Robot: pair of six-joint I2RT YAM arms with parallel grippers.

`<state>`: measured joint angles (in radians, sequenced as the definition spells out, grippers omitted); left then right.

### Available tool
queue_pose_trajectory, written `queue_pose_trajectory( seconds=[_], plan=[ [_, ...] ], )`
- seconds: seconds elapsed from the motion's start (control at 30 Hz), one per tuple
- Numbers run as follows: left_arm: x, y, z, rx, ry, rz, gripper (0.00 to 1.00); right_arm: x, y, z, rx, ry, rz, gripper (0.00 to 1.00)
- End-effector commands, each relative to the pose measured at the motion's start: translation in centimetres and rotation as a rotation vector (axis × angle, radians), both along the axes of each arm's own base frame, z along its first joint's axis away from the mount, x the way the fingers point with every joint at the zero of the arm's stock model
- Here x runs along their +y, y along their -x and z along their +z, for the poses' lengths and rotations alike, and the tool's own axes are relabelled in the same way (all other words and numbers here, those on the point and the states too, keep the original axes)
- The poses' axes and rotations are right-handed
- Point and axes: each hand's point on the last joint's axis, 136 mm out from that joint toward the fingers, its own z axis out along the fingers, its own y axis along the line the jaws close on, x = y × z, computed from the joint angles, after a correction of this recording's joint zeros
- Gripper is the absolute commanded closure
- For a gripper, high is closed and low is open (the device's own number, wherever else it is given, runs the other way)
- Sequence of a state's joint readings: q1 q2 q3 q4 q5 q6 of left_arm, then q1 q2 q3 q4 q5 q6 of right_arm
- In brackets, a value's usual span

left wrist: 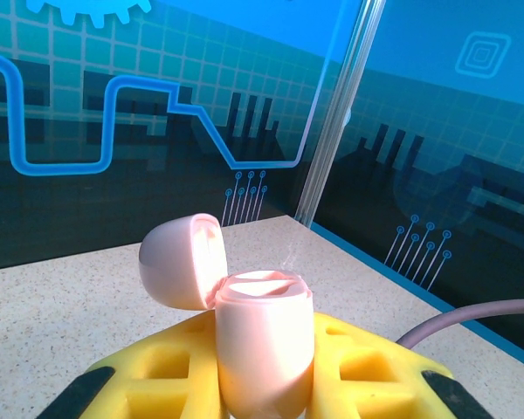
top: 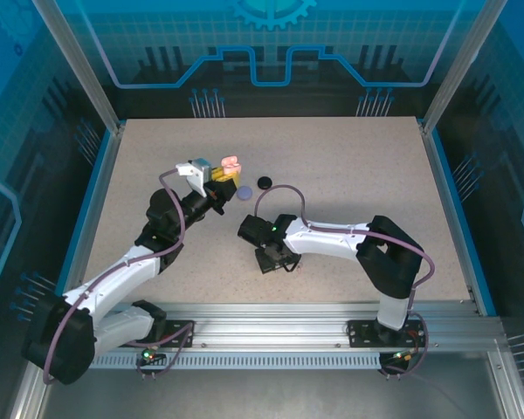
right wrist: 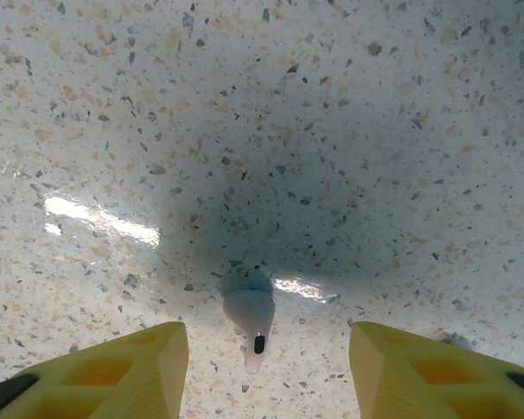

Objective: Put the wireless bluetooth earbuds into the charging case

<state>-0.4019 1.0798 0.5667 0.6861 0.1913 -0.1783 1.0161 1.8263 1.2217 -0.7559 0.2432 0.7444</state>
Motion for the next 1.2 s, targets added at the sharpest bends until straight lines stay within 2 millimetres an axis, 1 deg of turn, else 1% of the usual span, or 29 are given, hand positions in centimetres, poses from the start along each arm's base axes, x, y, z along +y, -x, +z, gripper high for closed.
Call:
queue_pose_trajectory(
  seconds=[0.0, 0.27, 0.53, 0.87, 1.17],
  plan=[
    [-0.1, 0.5, 0.9, -0.029, 0.01, -0.011, 1.0, -0.3, 0.7, -0.3, 0.014, 0.022, -0.011, 0.48],
    [-0.2, 0.5, 0.7, -0.021, 0.011, -0.014, 1.0, -0.2, 0.9, -1.1, 0.035, 0.036, -0.014, 0.5],
    [-0.2, 0.4, 0.6, -0.016, 0.017, -0.017, 1.0, 0.1, 0.6, -2.0, 0.042, 0.046, -0.025, 0.53],
    [-0.2, 0.5, 0.4, -0.016, 0.018, -0.017, 1.0, 0.5, 0.0, -2.4, 0.053, 0.023, -0.044, 0.56],
    [-0.2, 0.5, 0.3, -0.016, 0.02, -0.017, 1.0, 0.5, -0.2, -2.6, 0.056, 0.016, -0.063, 0.59]
  ],
)
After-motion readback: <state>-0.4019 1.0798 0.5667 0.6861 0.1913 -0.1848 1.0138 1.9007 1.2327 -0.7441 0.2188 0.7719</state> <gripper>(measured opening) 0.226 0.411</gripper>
